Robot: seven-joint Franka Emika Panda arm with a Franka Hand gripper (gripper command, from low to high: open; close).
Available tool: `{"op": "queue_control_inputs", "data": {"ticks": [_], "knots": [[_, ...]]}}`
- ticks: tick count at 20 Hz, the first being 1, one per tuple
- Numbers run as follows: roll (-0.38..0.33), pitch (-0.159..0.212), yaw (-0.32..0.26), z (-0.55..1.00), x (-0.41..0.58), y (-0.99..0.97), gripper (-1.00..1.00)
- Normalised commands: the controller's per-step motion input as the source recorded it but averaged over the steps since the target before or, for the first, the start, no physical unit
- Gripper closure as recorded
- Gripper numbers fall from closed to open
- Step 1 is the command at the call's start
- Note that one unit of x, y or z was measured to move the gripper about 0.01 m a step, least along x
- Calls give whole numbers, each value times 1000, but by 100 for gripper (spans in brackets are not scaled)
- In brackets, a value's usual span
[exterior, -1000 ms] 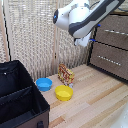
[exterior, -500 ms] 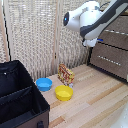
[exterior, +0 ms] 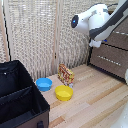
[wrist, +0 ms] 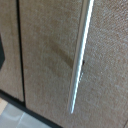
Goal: With caution, bring your gripper towards the upper drawer's hold. Grasp the drawer hold tightly with your gripper tool. Pull the drawer in your direction to reveal the contents of the top drawer.
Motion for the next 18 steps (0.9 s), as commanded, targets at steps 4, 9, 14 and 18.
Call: {"op": "queue_control_inputs", "data": {"ticks": [4, 9, 14, 18], "knots": [[-178, -38, 151, 0, -311, -511, -100], [-187, -26, 132, -6, -402, -501, -100], [-164, -4, 137, -49, -315, -454, 100], [-46, 0, 46, -23, -59, -194, 100]]}}
